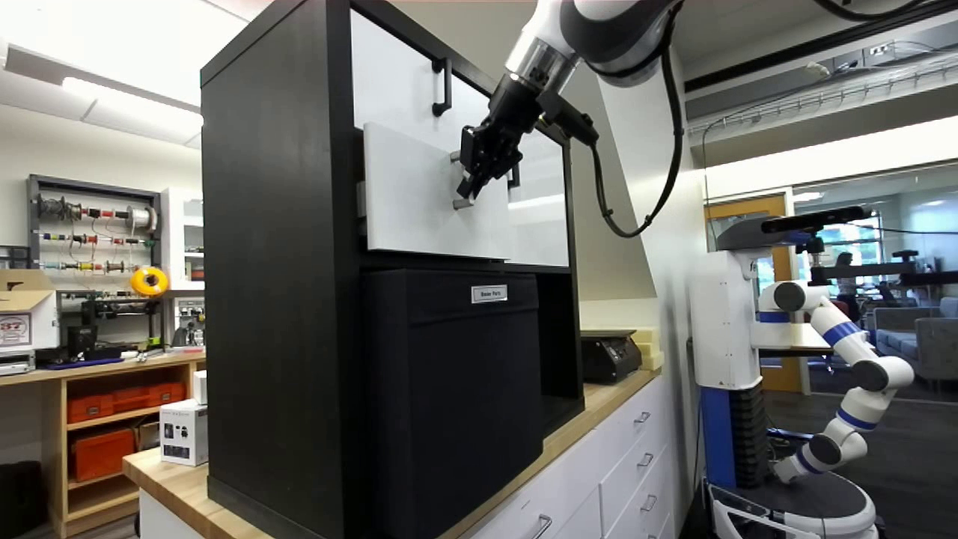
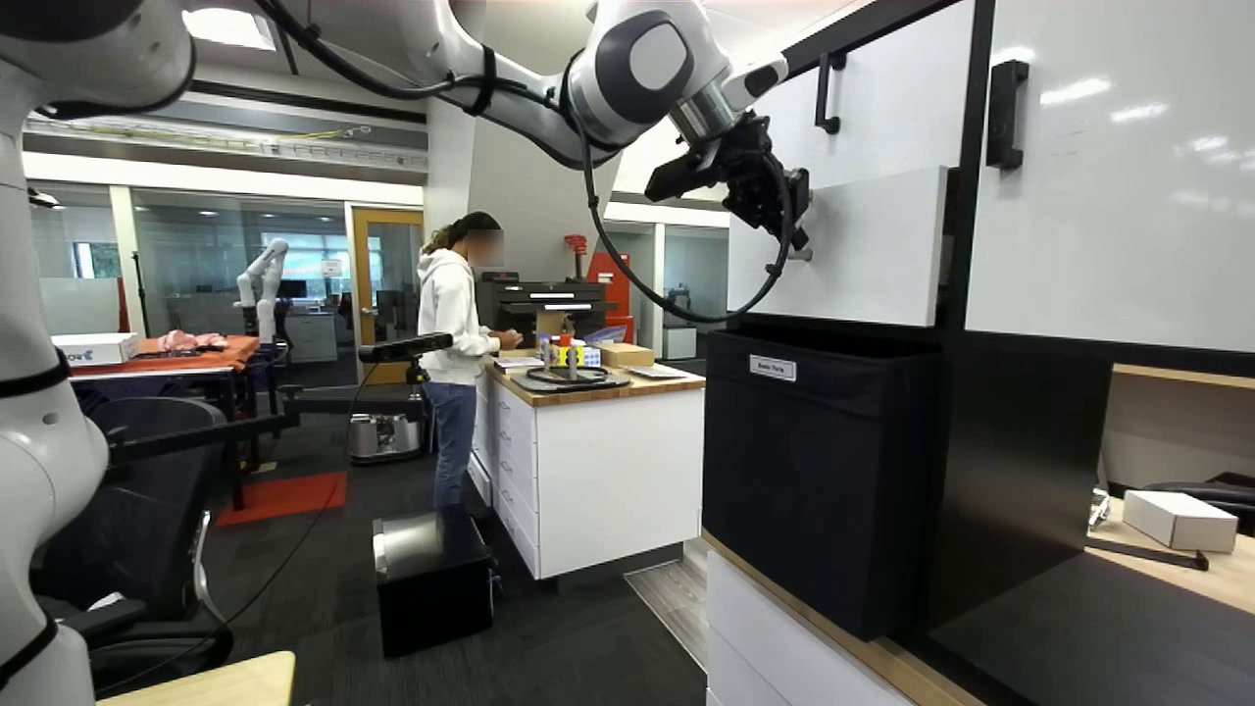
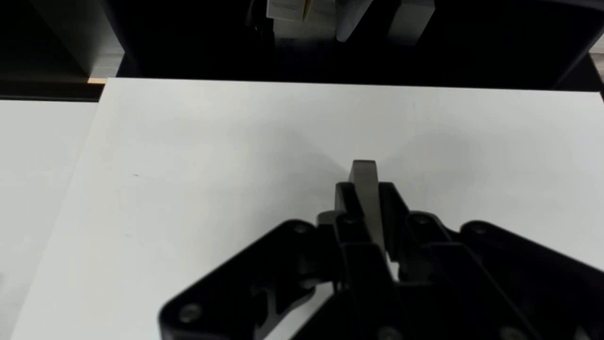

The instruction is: Close the bottom drawer of the black and white file cabinet

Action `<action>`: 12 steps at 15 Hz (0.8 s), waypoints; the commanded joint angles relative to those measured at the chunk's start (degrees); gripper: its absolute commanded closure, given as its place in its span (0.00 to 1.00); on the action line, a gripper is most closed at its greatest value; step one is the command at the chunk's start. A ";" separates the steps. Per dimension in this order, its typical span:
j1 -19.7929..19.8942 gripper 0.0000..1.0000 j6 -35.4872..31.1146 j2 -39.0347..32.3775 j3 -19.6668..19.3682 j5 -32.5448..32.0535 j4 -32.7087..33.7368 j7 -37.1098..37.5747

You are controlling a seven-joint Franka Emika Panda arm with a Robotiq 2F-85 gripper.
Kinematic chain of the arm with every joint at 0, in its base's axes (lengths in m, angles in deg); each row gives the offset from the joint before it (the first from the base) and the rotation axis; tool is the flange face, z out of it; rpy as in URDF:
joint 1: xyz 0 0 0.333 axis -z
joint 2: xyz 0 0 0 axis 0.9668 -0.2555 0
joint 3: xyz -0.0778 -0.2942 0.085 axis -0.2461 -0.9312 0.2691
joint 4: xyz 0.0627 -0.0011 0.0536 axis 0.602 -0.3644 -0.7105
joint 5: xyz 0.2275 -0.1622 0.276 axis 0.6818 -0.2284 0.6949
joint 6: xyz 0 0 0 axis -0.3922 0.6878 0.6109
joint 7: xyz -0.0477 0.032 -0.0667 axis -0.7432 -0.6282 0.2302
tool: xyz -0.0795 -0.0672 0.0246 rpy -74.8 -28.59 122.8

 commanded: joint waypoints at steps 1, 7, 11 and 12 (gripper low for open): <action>0.14 0.95 0.38 -6.01 -2.37 0.85 6.08 -3.06; 0.04 0.96 1.89 -10.04 -2.58 1.97 11.40 -4.63; -0.43 0.53 9.05 -7.65 -2.61 1.22 11.16 -4.45; -0.53 0.46 10.83 -6.79 -2.68 1.11 10.68 -4.41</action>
